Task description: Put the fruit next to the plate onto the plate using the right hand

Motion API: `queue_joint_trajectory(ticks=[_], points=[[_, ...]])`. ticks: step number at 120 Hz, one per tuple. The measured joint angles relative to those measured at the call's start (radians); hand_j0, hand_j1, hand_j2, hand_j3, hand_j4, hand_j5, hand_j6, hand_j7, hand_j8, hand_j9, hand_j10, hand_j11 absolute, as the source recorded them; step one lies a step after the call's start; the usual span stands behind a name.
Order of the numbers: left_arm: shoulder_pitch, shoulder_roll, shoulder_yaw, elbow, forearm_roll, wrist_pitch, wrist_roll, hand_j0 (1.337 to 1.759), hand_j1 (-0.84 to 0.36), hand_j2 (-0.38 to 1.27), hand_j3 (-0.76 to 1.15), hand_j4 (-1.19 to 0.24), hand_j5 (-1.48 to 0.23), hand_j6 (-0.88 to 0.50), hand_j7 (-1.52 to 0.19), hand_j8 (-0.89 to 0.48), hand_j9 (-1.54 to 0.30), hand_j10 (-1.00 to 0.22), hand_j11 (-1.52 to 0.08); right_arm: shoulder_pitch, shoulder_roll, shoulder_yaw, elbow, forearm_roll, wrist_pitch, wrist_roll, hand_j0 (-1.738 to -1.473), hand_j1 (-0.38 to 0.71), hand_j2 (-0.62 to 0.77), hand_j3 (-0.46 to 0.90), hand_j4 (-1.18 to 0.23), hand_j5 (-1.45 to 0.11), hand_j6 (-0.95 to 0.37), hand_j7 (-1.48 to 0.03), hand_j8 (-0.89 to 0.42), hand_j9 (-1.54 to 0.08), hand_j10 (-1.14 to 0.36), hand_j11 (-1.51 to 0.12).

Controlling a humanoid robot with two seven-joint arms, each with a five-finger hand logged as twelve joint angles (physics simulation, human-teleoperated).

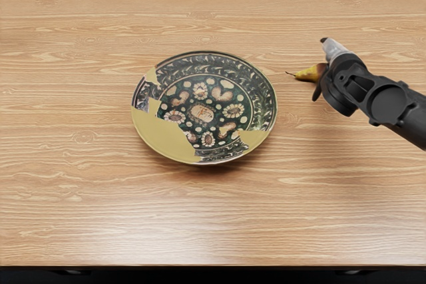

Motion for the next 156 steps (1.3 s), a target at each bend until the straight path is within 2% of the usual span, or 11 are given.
queue_joint_trajectory(ticks=[16, 30, 84, 110, 127, 146, 156], points=[[0.000, 0.000, -0.001, 0.000, 0.000, 0.000, 0.000, 1.658, 0.35, 0.00, 0.00, 0.00, 0.00, 0.00, 0.00, 0.00, 0.00, 0.00, 0.00, -0.012, 0.023, 0.000, -0.032, 0.002, -0.065, 0.003, -1.658, -0.26, -0.01, 0.00, -0.07, -0.09, -0.07, -0.09, -0.07, -0.09, -0.07, -0.09], [0.000, 0.000, 0.000, 0.000, 0.000, 0.000, 0.000, 1.658, 0.35, 0.00, 0.00, 0.00, 0.00, 0.00, 0.00, 0.00, 0.00, 0.00, 0.00, -0.020, 0.028, 0.000, -0.040, 0.004, -0.081, 0.004, -1.658, -0.21, -0.02, 0.00, -0.12, -0.15, -0.12, -0.15, -0.12, -0.15, -0.12, -0.15], [0.000, 0.000, 0.000, 0.000, 0.000, 0.000, 0.000, 1.658, 0.35, 0.00, 0.00, 0.00, 0.00, 0.00, 0.00, 0.00, 0.00, 0.00, 0.00, -0.026, 0.034, 0.000, -0.060, 0.035, -0.045, 0.004, -1.658, -0.02, -0.05, 0.00, -0.28, -0.36, -0.28, -0.36, -0.28, -0.36, -0.28, -0.36], [0.000, 0.000, 0.000, 0.000, 0.000, 0.000, 0.000, 1.658, 0.35, 0.00, 0.00, 0.00, 0.00, 0.00, 0.00, 0.00, 0.00, 0.00, 0.00, -0.020, 0.035, 0.001, -0.067, 0.035, -0.004, 0.004, -1.655, 0.07, -0.05, 0.00, -0.43, -0.42, -0.16, -0.47, -0.21, -0.44, -0.41, -0.44], [0.000, 0.000, 0.000, 0.000, 0.000, 0.000, 0.000, 1.658, 0.35, 0.00, 0.00, 0.00, 0.00, 0.00, 0.00, 0.00, 0.00, 0.00, 0.00, -0.019, 0.036, 0.001, -0.068, 0.037, 0.006, 0.004, -1.654, 0.15, -0.05, 0.00, -0.52, -0.49, -0.16, -0.57, -0.19, -0.53, -0.49, -0.53], [0.000, 0.000, 0.000, 0.000, 0.000, 0.000, 0.000, 1.658, 0.35, 0.00, 0.00, 0.00, 0.00, 0.00, 0.00, 0.00, 0.00, 0.00, 0.00, -0.020, 0.036, 0.003, -0.068, 0.033, 0.008, 0.004, -1.654, 0.21, -0.06, 0.00, -0.52, -0.56, -0.17, -0.64, -0.21, -0.60, -0.55, -0.60], [0.000, 0.000, 0.000, 0.000, 0.000, 0.000, 0.000, 1.658, 0.35, 0.00, 0.00, 0.00, 0.00, 0.00, 0.00, 0.00, 0.00, 0.00, 0.00, -0.023, 0.046, 0.003, -0.070, 0.029, 0.002, 0.004, -1.652, 0.25, -0.06, 0.00, -0.48, -0.57, -0.10, -0.69, -0.14, -0.63, -0.54, -0.63]])
